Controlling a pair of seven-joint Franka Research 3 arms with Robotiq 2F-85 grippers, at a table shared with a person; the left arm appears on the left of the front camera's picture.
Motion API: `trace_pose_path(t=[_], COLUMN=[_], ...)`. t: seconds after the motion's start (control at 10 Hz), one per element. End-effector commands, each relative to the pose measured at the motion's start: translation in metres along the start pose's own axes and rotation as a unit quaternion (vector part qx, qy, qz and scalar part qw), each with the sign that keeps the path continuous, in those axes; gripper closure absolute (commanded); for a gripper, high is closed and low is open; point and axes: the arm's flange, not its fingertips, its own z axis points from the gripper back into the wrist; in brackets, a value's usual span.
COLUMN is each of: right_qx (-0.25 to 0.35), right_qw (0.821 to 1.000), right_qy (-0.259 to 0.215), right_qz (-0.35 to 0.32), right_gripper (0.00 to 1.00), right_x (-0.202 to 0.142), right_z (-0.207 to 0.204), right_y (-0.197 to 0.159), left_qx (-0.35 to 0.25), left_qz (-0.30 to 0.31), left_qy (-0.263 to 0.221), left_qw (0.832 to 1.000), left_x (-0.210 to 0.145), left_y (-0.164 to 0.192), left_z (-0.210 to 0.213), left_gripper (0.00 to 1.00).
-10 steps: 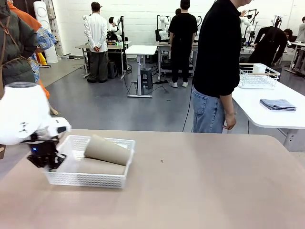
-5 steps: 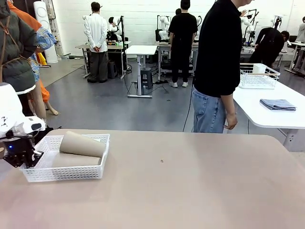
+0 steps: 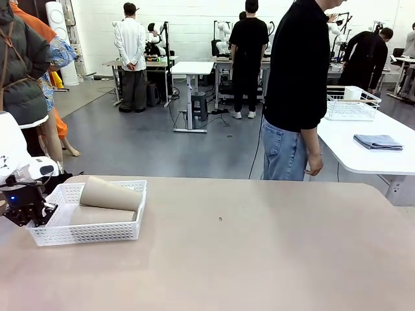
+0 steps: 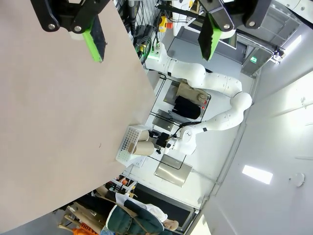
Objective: Clean and organize the cups into the basket.
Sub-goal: Move the Organizing basket back to the left side of the table.
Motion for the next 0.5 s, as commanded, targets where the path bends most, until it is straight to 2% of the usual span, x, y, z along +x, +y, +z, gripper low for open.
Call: trace_pose_path(t=[0.0,0.4], right_qx=[-0.001,-0.001], right_qw=[1.000,1.000], right_qy=[0.000,0.000], right_qz=[0.001,0.001], right_gripper=[0.00,0.00], right_x=[0.0000,0.0000], right_z=[0.0003,0.0003], right_y=[0.0007,0.0007], left_qx=[0.007,0.007], left_qz=[-0.006,-0.006], left_qy=[-0.001,-0.001], left_qw=[1.000,1.000], left_x=[-0.0027,-0.0027], left_y=[-0.0016,-0.0016], left_z=[-0.0013,-0.0013], left_gripper=[0.96,0.96])
